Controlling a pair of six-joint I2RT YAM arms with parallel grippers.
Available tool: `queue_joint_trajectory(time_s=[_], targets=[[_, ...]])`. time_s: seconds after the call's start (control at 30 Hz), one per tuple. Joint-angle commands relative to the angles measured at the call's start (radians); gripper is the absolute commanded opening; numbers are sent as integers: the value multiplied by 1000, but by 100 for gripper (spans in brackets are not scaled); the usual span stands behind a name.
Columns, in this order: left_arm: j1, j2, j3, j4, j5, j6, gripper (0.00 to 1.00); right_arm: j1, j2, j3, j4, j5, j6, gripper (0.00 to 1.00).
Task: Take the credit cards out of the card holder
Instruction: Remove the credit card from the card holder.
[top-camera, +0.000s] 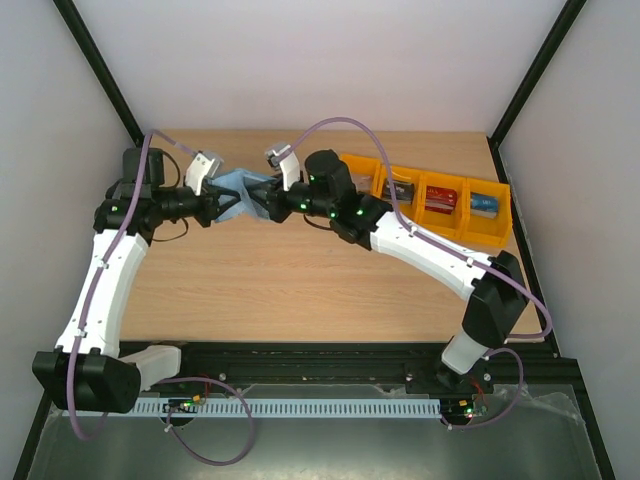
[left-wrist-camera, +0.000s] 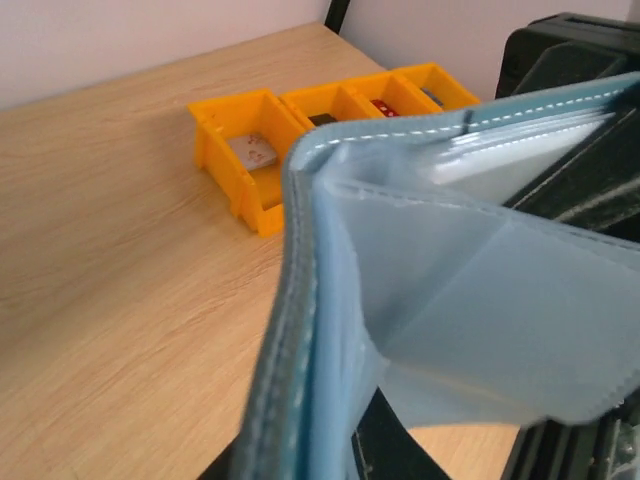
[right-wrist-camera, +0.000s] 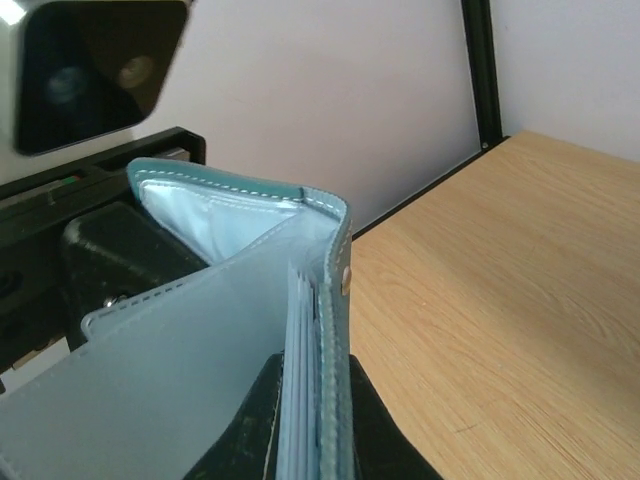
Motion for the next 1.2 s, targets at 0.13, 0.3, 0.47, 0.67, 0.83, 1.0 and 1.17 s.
queue_joint_trajectory(time_s=[0.13,0.3,0.47,0.67,0.83,1.0,1.17], targets=[[53,-18,0,-33,283,51,2,-47,-72,-34,87,-267,29,13],[63,-21,26,-92,366,106,2,-85,-133,-123,91,-325,-4,44],[71,-18,35,-98,395,108,2,-98,-178,-215,133,-307,4,47],[67,-18,-5,-24,338,36,2,-64,-121,-165,140,-294,80,32],[61,-20,-25,22,258,-17,85,20,-39,-3,-48,50,50,2],[62,-19,-8,8,240,-6,99,75,45,117,-227,381,50,2],[62,-14,-10,66,144,-83,99,145,100,209,-317,486,-20,2]])
